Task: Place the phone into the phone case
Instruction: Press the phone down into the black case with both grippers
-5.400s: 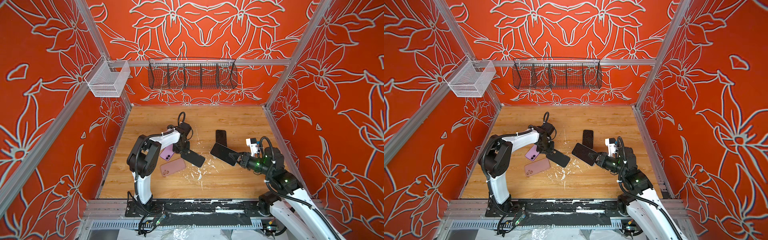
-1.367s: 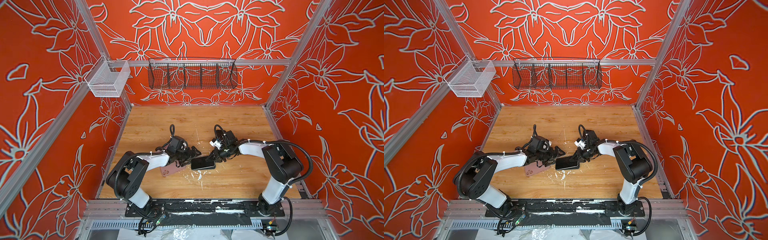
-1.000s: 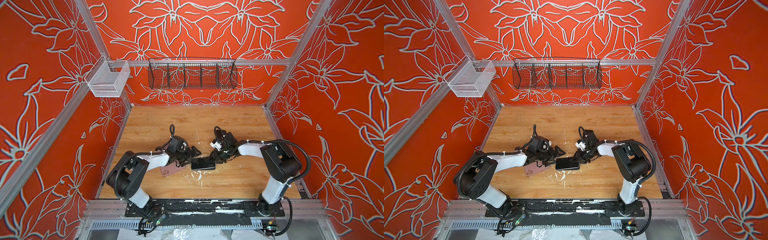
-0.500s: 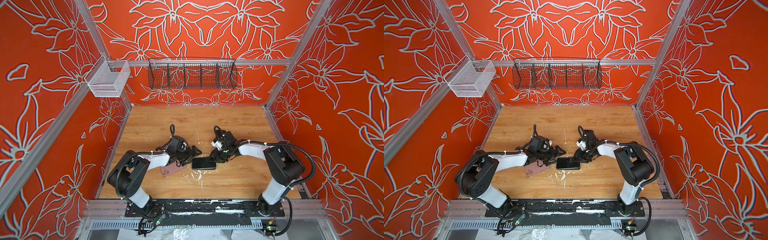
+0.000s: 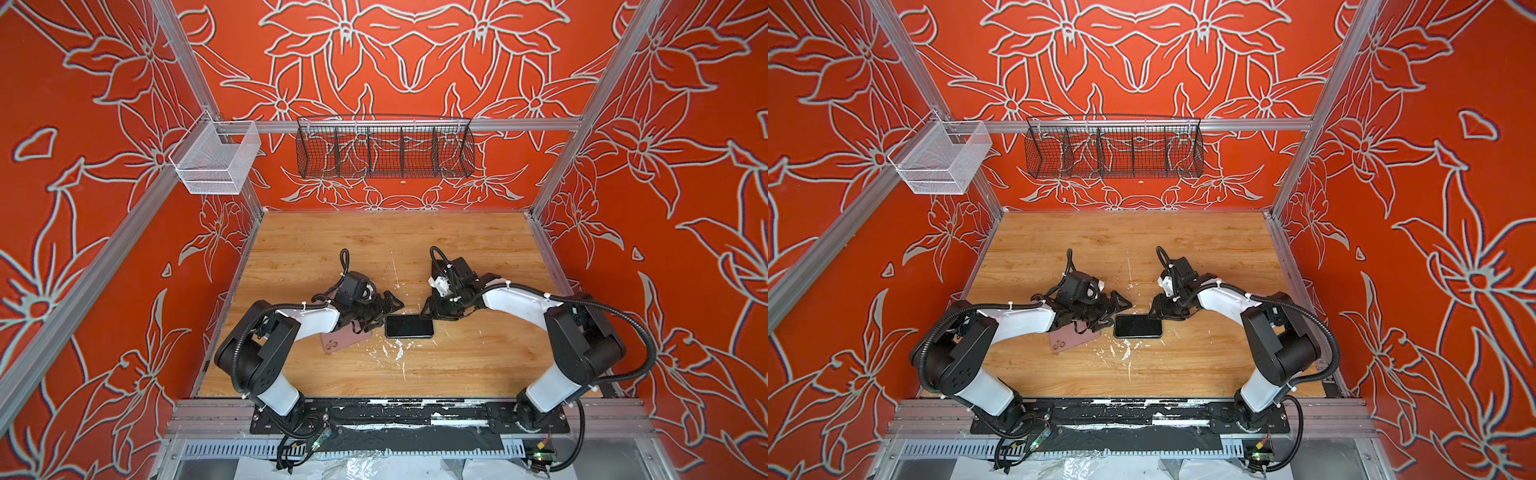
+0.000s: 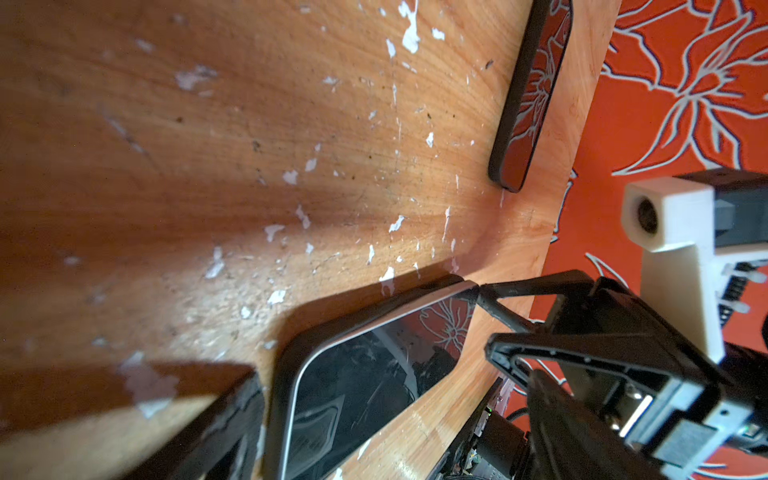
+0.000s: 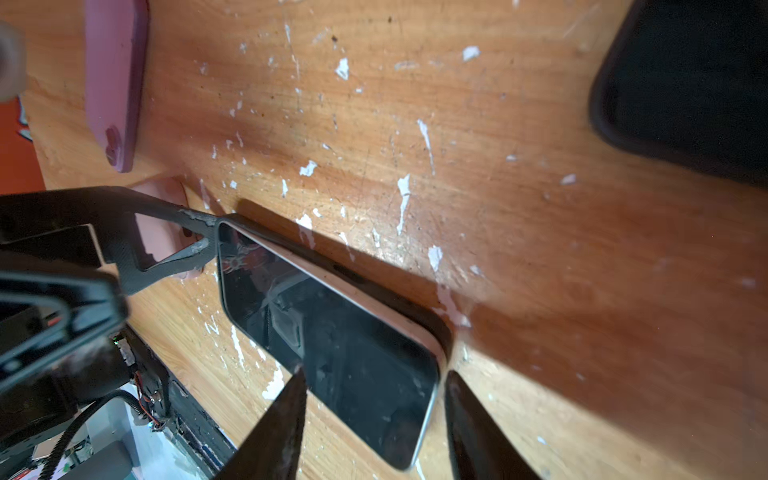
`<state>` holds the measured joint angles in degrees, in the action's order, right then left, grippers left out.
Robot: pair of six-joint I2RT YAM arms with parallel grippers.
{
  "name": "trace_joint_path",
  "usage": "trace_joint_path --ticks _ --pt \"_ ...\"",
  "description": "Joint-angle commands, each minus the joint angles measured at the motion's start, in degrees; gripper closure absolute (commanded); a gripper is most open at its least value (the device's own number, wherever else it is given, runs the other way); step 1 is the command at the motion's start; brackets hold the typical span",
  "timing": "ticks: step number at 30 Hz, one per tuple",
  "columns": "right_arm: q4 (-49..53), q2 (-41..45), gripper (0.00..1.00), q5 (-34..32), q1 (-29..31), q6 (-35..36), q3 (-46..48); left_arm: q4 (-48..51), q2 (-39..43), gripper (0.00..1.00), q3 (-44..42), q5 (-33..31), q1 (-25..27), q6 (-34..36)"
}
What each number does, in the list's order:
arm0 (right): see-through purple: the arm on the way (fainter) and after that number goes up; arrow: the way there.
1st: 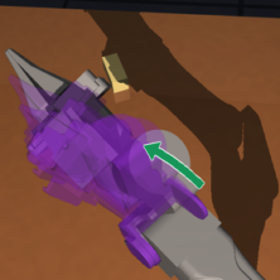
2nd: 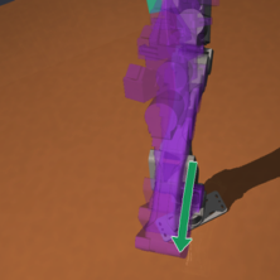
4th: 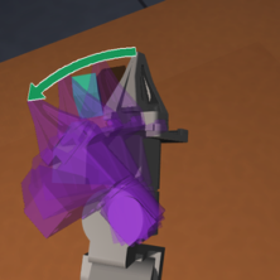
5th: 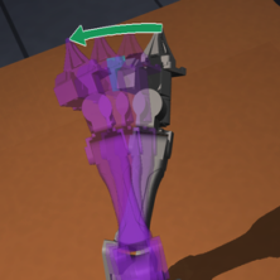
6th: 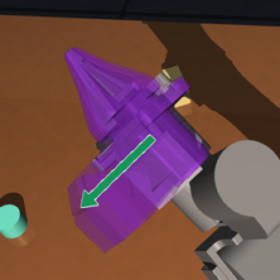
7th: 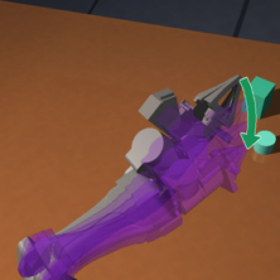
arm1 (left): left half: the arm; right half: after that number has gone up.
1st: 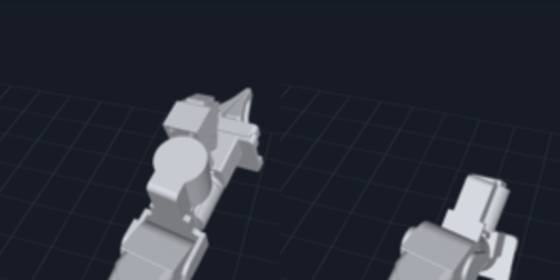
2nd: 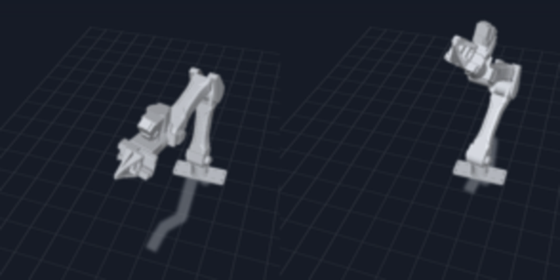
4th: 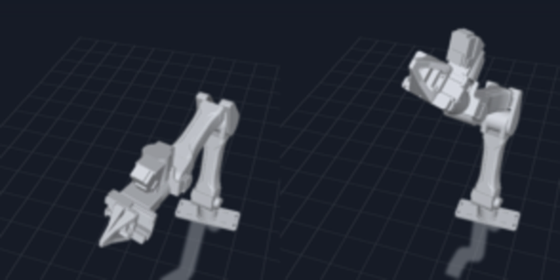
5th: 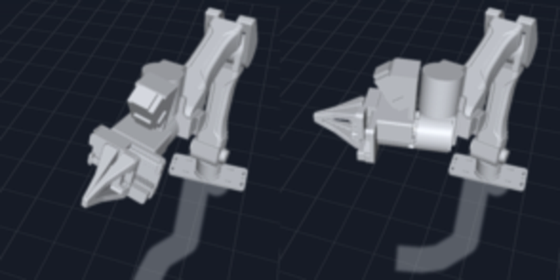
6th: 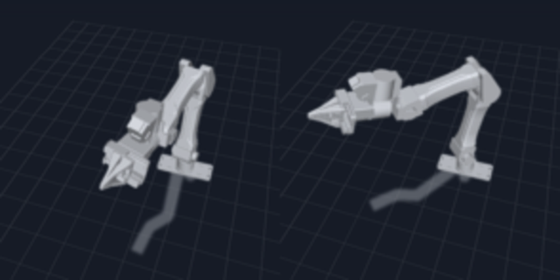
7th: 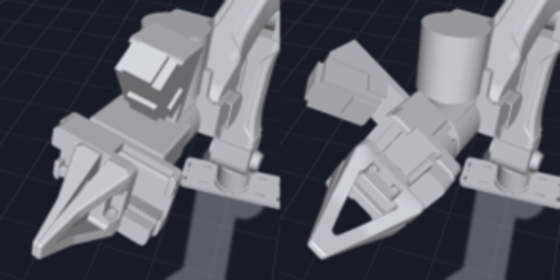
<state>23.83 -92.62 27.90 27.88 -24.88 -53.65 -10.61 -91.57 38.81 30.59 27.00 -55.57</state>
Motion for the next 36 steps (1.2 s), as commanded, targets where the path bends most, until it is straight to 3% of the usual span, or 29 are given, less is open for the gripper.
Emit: trace_joint_path --ticks 1,14,26,36 --pt "4.0 3.1 0.44 -4.8 0.3 1.5 -1.7 -0.4 0.1 0.03 -1.3 -0.3 0.2 -0.7" --pt "6.4 6.7 0.5 -8.5 3.4 -0.5 2.3 2.0 2.7 0.03 -1.6 2.8 0.2 -0.3" --pt "2.8 2.7 0.74 -10.4 7.2 -3.5 3.2 2.6 2.4 0.03 -1.9 2.7 1.1 -0.5" --pt "0.7 -0.3 0.75 -10.2 8.8 -3.8 2.8 2.6 1.4 0.03 -1.1 2.4 1.6 -0.5"
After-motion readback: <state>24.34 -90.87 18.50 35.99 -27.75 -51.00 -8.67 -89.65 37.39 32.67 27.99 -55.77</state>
